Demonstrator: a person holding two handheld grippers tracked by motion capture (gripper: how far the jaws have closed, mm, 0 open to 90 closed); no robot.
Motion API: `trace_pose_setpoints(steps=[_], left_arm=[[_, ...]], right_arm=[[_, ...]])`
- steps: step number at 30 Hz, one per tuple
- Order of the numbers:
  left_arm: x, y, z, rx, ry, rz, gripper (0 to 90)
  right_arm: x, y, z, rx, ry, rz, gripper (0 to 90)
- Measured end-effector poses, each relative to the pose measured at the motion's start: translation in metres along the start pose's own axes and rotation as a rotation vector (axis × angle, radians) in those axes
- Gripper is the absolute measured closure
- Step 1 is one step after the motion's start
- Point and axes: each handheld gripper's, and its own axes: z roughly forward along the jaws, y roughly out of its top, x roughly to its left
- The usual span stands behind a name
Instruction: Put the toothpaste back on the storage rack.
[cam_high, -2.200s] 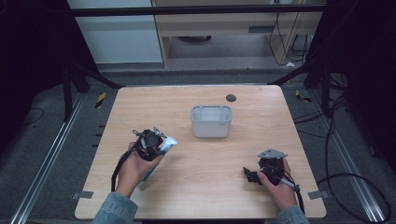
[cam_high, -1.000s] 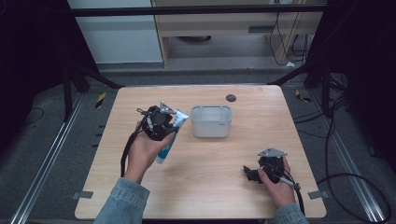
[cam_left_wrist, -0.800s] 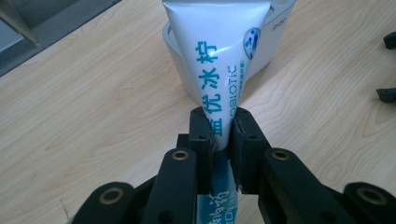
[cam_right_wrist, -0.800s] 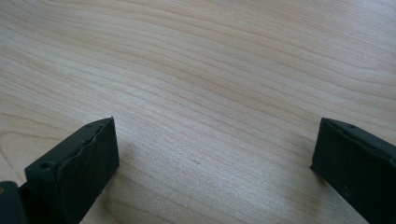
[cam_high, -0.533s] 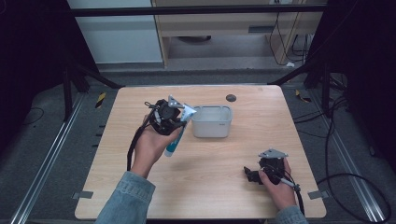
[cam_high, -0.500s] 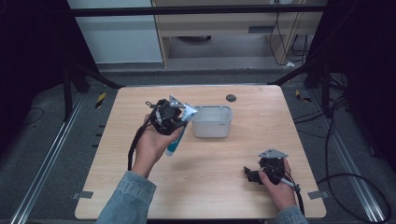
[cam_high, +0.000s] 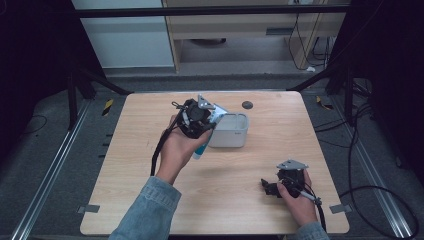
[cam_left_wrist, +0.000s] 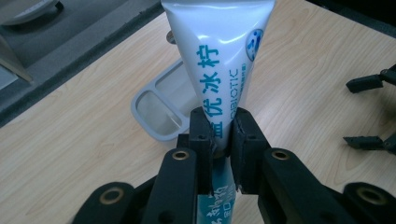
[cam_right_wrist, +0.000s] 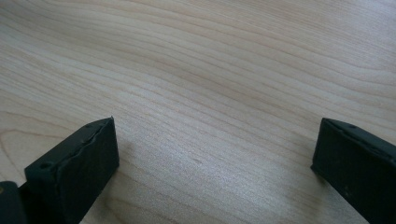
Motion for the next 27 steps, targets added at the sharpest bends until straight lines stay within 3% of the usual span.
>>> trace_pose_setpoints(steps=[12, 17, 20, 27], left_arm=[[-0.001, 0.028, 0.002, -0.045, 0.005, -0.003, 80.0], [-0.002, 0.035, 0.003, -0.039, 0.009, 0.0, 80.0], [0.0, 0.038, 0.001, -0.059, 0.01, -0.021, 80.1], [0.0, 0.044, -0.003, -0.083, 0.032, -0.028, 80.0]], right_arm=[[0.0, 0.0, 0.0, 0.002, 0.004, -0.003, 0.4], [-0.002, 0.0, 0.0, 0.001, 0.016, -0.014, 0.4], [-0.002, 0.0, 0.0, 0.001, 0.015, -0.014, 0.4], [-0.002, 0.0, 0.0, 0.0, 0.016, -0.012, 0.4]])
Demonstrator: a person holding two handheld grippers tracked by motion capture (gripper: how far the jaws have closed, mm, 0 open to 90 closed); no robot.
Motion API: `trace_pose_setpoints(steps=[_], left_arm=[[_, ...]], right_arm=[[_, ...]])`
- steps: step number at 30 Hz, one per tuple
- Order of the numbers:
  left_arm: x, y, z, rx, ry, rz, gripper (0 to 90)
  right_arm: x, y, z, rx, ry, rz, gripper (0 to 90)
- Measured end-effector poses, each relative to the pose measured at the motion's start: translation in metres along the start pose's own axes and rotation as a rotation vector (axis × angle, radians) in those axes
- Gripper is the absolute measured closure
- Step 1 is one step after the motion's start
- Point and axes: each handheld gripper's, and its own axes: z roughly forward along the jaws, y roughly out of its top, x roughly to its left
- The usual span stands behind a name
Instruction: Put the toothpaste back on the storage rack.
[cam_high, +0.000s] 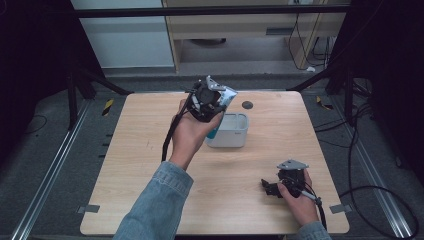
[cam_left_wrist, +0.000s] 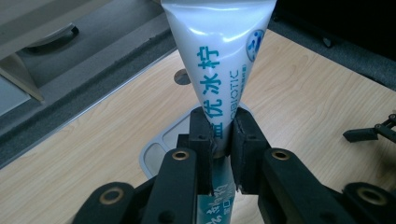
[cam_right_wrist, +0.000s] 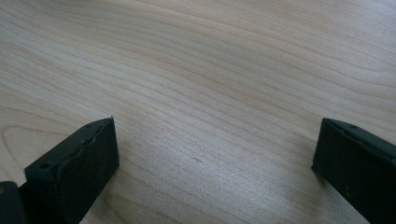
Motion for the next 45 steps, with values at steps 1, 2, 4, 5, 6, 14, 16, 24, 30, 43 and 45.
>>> trace_pose_setpoints(steps=[1, 2, 4, 5, 6, 14, 16, 24, 30, 43, 45], left_arm=[[0.0, 0.001, 0.0, 0.0, -0.001, 0.002, 80.1], [0.0, 0.001, 0.001, -0.003, -0.001, 0.0, 80.0], [0.001, 0.003, 0.002, -0.007, -0.001, -0.003, 80.0], [0.002, 0.004, 0.002, -0.007, -0.001, -0.001, 80.0], [0.003, 0.005, 0.002, -0.012, 0.001, -0.004, 80.0], [0.001, 0.017, 0.005, -0.056, 0.011, -0.01, 80.0], [-0.001, 0.019, 0.006, -0.067, 0.014, -0.008, 80.0], [-0.001, 0.025, 0.013, -0.1, 0.021, -0.025, 80.0], [0.004, 0.03, 0.019, -0.117, 0.031, -0.039, 80.0], [0.012, 0.033, 0.044, -0.18, 0.051, -0.084, 79.9], [0.014, 0.031, 0.049, -0.174, 0.06, -0.086, 79.9]], right_arm=[[0.0, 0.0, 0.0, 0.0, 0.0, 0.0, 0.4], [0.0, 0.0, 0.0, 0.0, 0.0, 0.0, 0.4], [0.0, 0.0, 0.0, 0.0, 0.0, 0.0, 0.4], [0.0, 0.0, 0.0, 0.0, 0.0, 0.0, 0.4], [0.0, 0.0, 0.0, 0.0, 0.0, 0.0, 0.4], [0.0, 0.0, 0.0, 0.0, 0.004, -0.002, 0.4], [-0.001, 0.0, 0.0, -0.001, 0.005, -0.005, 0.4], [-0.001, 0.0, 0.0, -0.001, 0.005, -0.006, 0.4], [-0.001, 0.0, 0.001, -0.002, 0.006, -0.009, 0.4], [-0.001, 0.0, 0.001, -0.001, 0.006, -0.007, 0.4], [-0.001, 0.0, 0.0, 0.0, 0.006, -0.008, 0.4]])
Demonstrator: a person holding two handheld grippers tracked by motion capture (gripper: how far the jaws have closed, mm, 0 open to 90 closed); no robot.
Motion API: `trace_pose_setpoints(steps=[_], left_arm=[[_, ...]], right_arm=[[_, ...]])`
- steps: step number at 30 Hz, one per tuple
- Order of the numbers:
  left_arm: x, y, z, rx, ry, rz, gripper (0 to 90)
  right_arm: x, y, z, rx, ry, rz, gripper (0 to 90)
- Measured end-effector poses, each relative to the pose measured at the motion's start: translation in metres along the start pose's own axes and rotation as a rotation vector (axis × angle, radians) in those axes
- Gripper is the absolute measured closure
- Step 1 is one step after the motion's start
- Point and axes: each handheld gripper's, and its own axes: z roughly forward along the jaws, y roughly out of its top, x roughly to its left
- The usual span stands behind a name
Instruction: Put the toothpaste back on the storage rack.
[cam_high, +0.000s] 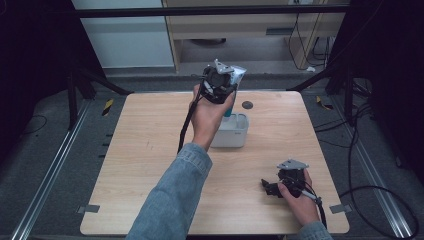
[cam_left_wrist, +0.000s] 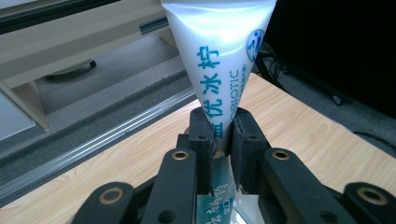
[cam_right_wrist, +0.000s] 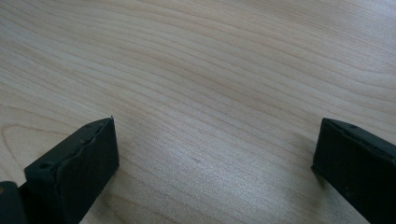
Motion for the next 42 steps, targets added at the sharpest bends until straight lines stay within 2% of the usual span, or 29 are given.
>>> trace_pose_setpoints(steps=[9, 14, 20, 25, 28, 42], left_arm=[[0.004, -0.011, 0.014, 0.001, 0.008, -0.015, 79.9], [0.004, -0.018, 0.02, 0.012, -0.013, -0.015, 79.9], [0.003, -0.026, 0.024, 0.011, -0.018, -0.013, 79.9], [0.001, -0.032, 0.029, 0.029, -0.003, 0.026, 79.8], [0.002, -0.038, 0.032, 0.026, -0.017, -0.003, 79.8], [0.006, -0.057, 0.044, 0.046, -0.029, -0.03, 79.8]], right_arm=[[0.0, 0.0, 0.0, 0.0, 0.0, 0.0, 0.4], [0.0, 0.0, 0.0, 0.0, 0.0, 0.0, 0.4], [0.0, 0.0, 0.0, 0.0, 0.0, 0.0, 0.4], [0.0, 0.0, 0.0, -0.001, 0.0, -0.001, 0.4], [0.0, 0.0, 0.0, 0.001, 0.001, 0.0, 0.4], [0.0, 0.0, 0.0, 0.0, 0.0, -0.002, 0.4]])
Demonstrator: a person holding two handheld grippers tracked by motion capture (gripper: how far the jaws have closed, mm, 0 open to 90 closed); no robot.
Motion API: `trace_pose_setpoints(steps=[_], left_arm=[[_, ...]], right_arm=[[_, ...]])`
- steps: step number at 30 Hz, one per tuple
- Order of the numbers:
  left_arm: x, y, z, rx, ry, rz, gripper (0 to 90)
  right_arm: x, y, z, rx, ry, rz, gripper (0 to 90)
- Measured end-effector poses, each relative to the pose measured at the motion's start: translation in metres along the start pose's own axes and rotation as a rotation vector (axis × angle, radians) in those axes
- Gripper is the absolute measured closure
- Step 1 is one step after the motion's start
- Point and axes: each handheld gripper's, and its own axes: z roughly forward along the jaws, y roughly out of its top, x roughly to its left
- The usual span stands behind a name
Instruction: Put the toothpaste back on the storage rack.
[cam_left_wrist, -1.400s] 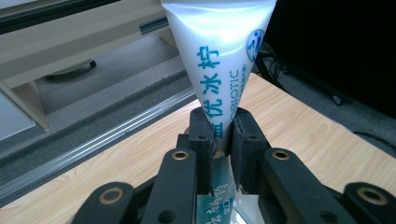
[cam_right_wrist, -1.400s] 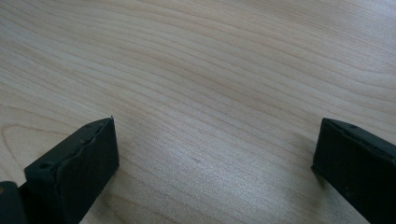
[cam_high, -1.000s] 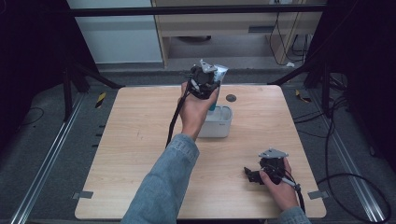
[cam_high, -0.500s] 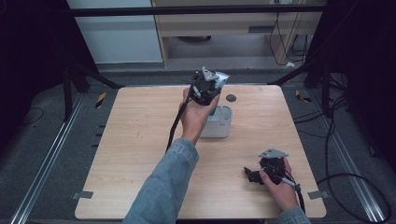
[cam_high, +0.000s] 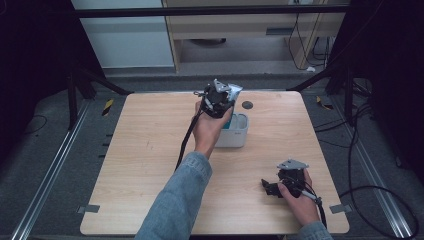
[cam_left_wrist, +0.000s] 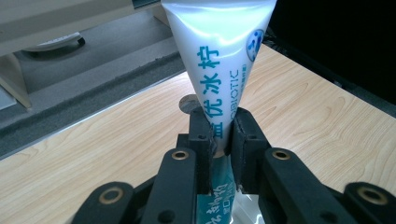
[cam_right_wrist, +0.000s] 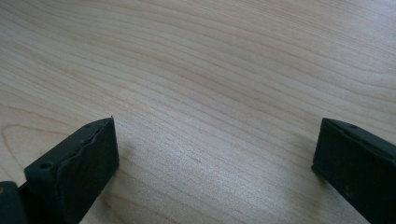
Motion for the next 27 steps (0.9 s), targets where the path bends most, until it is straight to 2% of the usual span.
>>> trace_pose_setpoints(steps=[10, 15, 27], left_arm=[[0.001, -0.013, 0.008, 0.012, 0.002, -0.016, 79.6], [0.001, -0.017, 0.01, 0.021, 0.003, -0.002, 79.6], [-0.002, -0.02, 0.017, 0.037, 0.002, 0.0, 79.5]], right_arm=[[0.0, 0.0, 0.0, -0.001, 0.001, 0.0, 0.4], [0.0, 0.0, 0.0, -0.001, 0.002, 0.001, 0.4], [0.0, 0.0, 0.0, -0.001, 0.001, 0.0, 0.4]])
